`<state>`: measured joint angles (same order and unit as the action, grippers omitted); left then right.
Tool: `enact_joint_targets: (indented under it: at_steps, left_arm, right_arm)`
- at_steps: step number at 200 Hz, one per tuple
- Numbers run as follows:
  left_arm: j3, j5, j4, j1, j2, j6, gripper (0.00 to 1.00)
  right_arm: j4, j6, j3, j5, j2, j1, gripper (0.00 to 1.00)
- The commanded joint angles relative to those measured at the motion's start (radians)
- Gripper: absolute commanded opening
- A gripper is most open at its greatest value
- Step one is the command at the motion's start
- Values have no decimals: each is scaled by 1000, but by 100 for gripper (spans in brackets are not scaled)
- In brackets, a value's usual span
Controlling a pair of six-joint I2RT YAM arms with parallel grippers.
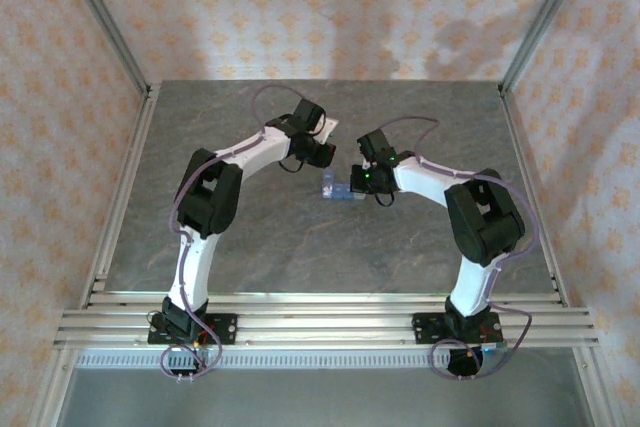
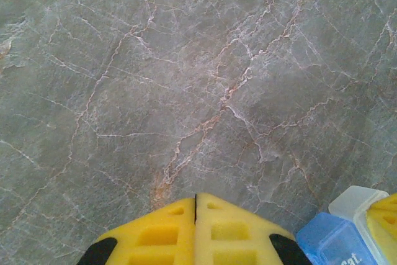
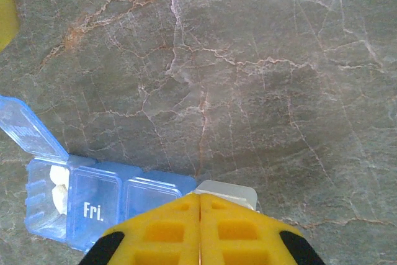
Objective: Sort the pills into containers
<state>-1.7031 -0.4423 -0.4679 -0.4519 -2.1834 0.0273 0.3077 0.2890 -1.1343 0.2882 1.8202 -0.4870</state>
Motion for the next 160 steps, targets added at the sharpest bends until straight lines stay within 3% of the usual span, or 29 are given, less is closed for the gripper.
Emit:
enact_joint_targets:
  at_steps: [1, 103, 134, 160]
  left_arm:
    - [-38, -26, -57, -8, -16, -15, 0]
    - [-27, -40, -38, -8, 40, -6, 0]
    - [-32, -27, -34, -1, 45, -8, 0]
    - [-39, -28, -39, 2, 36, -10, 0]
  right_arm:
    - [21, 14, 39, -7, 16, 1, 7]
    - [74, 0, -16, -12, -85, 2, 11]
    - [108, -11, -46, -26, -114, 2, 20]
    - [130, -20, -53, -42, -107, 4, 44]
